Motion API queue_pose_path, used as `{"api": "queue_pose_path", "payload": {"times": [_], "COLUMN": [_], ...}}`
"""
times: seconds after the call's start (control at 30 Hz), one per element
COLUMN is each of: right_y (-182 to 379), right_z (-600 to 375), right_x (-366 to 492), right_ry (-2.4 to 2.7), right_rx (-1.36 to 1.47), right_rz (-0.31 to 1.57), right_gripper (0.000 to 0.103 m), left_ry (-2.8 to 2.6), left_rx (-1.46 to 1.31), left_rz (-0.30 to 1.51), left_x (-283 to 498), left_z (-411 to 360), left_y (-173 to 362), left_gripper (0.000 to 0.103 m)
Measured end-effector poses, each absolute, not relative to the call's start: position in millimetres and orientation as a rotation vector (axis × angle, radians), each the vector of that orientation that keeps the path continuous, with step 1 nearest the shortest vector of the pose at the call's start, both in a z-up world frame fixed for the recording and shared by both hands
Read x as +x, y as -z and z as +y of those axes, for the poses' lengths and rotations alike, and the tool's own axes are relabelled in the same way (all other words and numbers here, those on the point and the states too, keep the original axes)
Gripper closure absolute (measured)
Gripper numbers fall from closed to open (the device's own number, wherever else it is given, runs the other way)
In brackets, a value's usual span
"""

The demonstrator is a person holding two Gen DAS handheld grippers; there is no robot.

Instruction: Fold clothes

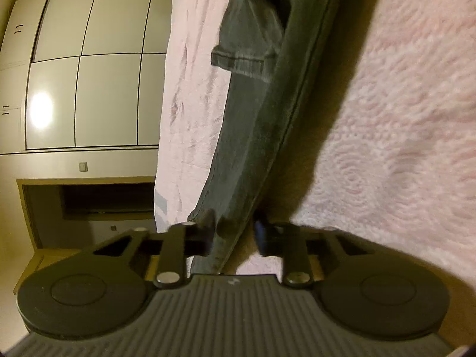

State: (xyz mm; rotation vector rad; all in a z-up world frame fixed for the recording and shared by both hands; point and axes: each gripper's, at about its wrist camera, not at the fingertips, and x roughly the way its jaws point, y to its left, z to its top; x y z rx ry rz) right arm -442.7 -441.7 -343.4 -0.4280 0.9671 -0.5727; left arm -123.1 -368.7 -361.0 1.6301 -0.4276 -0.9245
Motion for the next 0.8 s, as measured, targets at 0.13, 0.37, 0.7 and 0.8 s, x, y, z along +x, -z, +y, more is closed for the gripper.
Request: {"api": "queue_pose_path", "payload": {"times": [0.13,0.37,0.7,0.8], "right_y": [363.4,375.1,294.1,303.5], "right_z": [-452.4,-472.9,-467.6,-468.2], "right_x": [-439.3,-453.1,-553.3,-588.0], "right_ry": [0.688,0.633,0.869,0.890], "right_rx": [-0.569,-0.665,-0.646,-0.609], "right_rz": [1.097,1.094,1.056,1.104], "right_gripper": [0.045,0.092,0.093,0.093], "left_ry": [0.904,0.814,0.999,1.038], "left_rx": [1.632,1.675,1.622,1.658], "left_rz": [-0.430,-0.345,-0.411,-0.438], "left_x": [-125.0,-128.5,-241.5,-281.1], "left_z": [-376.1,-389.7,-265.9,-219.6], "left_y": [367.9,353.6,275.6,294.4], "left_gripper": [0.089,0.099,0.099,0.099]}}
